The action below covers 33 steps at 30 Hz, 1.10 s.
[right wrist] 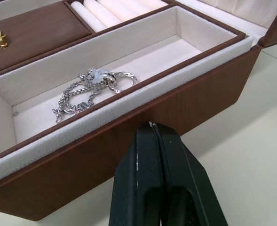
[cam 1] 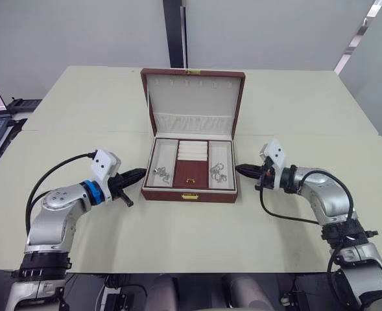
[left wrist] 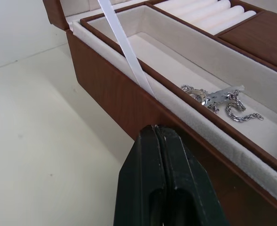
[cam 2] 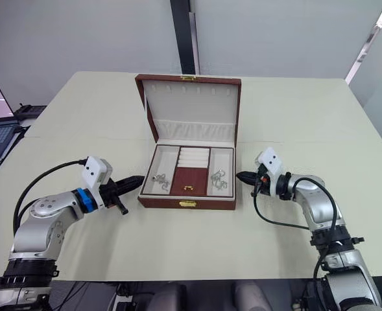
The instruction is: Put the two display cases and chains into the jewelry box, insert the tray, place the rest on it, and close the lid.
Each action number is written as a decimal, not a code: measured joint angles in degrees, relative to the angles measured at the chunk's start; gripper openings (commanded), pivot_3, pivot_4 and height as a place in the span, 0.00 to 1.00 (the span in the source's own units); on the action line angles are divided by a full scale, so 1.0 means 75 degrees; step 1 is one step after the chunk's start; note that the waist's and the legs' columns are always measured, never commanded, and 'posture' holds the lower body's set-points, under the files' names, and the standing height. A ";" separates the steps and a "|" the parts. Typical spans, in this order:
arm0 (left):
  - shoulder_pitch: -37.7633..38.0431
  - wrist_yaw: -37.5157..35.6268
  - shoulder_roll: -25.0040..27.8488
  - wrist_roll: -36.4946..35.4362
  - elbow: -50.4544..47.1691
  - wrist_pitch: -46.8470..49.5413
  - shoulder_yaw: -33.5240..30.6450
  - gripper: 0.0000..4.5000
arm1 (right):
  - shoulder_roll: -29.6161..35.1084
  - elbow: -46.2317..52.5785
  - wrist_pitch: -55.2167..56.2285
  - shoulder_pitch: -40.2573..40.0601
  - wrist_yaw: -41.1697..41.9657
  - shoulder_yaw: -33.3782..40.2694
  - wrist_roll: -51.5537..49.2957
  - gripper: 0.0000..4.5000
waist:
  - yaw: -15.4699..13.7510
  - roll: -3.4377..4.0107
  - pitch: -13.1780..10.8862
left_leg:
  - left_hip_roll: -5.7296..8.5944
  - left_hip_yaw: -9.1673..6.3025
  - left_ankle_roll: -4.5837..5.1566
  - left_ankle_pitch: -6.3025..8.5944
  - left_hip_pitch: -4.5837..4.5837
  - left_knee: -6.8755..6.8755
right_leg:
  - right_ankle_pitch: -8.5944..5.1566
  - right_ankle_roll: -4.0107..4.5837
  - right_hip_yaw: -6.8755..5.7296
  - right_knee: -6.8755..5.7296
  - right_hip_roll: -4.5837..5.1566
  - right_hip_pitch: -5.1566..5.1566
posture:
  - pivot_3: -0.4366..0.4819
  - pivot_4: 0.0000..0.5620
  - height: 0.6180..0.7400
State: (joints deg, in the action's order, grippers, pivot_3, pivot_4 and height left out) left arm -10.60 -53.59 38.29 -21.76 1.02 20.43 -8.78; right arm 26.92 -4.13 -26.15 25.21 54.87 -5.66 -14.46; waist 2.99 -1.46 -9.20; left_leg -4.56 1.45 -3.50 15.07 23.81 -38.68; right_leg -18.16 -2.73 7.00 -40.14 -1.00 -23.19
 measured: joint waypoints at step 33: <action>0.1998 0.0043 0.0096 -0.0598 -0.2016 0.0486 -0.0706 0.00 | 0.0469 0.2529 -0.1233 -0.2021 -0.0492 0.0509 -0.0670 0.01 | -0.0012 -0.0002 0.0003 | 0.0001 -0.0001 0.0000 0.0001 -0.0004 0.0003 | -0.0002 0.0000 0.0000 0.0011 0.0000 0.0006 | 0.48 0.27 1.00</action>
State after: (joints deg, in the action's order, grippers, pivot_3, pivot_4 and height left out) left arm 4.39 -53.27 39.01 -26.25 -14.10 24.08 -14.07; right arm 30.44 14.84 -35.40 10.06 51.18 -1.84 -19.48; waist 2.90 -1.47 -9.18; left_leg -4.56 1.44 -3.50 15.08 23.78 -38.65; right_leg -18.18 -2.73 7.00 -40.06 -1.00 -23.15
